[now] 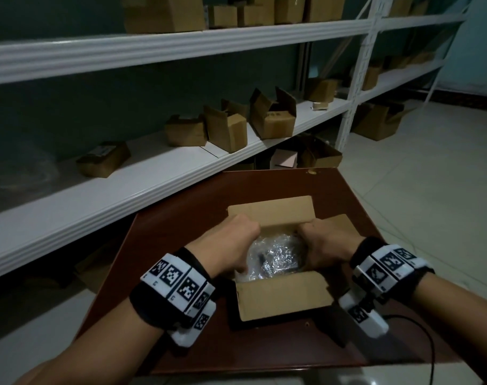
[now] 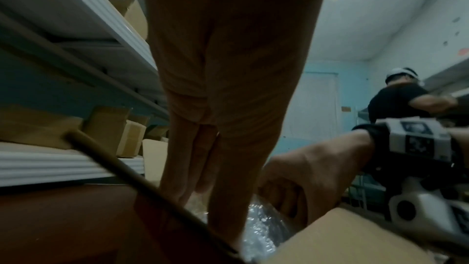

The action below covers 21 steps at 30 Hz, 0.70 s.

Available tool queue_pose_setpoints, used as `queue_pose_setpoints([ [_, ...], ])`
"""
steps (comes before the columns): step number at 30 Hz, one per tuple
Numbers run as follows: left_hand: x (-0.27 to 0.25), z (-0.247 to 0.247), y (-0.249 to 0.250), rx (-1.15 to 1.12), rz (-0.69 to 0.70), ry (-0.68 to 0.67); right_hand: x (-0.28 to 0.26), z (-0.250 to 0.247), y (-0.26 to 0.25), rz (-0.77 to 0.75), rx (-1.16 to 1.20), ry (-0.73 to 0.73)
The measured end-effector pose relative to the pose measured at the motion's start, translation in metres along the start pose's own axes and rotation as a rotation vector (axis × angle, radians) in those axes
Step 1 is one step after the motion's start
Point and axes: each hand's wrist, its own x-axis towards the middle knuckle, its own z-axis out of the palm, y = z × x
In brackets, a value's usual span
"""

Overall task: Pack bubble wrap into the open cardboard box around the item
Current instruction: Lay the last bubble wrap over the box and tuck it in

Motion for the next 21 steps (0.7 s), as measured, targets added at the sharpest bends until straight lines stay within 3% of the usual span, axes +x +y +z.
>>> queue_pose_setpoints([
  [5, 0.011, 0.007, 0.005, -0.004, -0.019, -0.115, 0.0, 0.002, 0.007, 0.022, 0.017, 0.024],
  [9, 0.017, 0.016, 0.006, 0.019, 0.003, -0.135, 0.006, 0.005, 0.002, 0.01, 0.049, -0.046],
  [13, 0.022, 0.033, 0.009, 0.076, 0.059, -0.11, 0.008, 0.007, 0.004, 0.02, -0.008, -0.018],
  [21, 0.024, 0.05, -0.005, 0.068, 0.079, 0.077, 0.005, 0.006, 0.003, 0.047, -0.013, -0.013],
])
